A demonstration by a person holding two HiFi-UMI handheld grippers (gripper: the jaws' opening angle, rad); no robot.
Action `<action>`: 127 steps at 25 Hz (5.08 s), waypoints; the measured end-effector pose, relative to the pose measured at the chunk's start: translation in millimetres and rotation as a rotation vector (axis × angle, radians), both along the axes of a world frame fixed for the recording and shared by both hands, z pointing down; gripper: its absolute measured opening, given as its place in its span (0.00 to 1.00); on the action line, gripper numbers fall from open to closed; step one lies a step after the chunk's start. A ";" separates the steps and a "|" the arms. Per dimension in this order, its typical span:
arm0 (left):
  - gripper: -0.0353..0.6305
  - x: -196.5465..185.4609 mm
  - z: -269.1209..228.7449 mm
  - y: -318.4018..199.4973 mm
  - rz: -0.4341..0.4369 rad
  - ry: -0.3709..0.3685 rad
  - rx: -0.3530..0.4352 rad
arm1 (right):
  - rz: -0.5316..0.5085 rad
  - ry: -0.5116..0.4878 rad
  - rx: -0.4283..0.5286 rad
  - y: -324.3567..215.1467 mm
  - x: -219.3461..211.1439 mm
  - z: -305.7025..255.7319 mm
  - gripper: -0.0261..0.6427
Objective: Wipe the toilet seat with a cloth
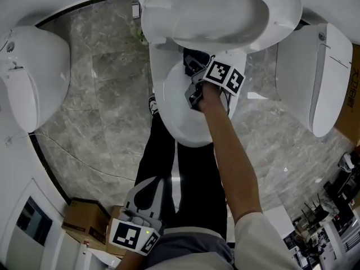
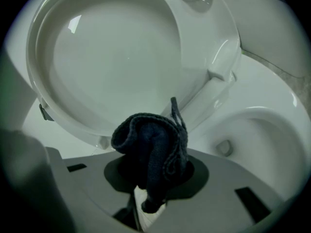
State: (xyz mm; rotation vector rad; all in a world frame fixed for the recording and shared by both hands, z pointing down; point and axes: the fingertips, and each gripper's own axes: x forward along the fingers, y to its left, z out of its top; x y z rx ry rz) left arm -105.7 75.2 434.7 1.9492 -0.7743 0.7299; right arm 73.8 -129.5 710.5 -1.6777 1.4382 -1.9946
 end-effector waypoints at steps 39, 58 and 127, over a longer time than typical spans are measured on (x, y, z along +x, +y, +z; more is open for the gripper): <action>0.07 36.3 -57.1 -41.7 0.009 0.113 0.111 | -0.421 0.532 -0.226 24.1 168.9 -118.7 0.19; 0.07 51.1 -143.0 -102.7 0.130 0.099 0.382 | -0.433 0.701 -0.041 4.6 152.6 -273.0 0.19; 0.27 248.0 -114.4 -255.1 0.874 -0.393 0.950 | -0.278 0.517 0.302 233.1 77.7 -461.5 0.20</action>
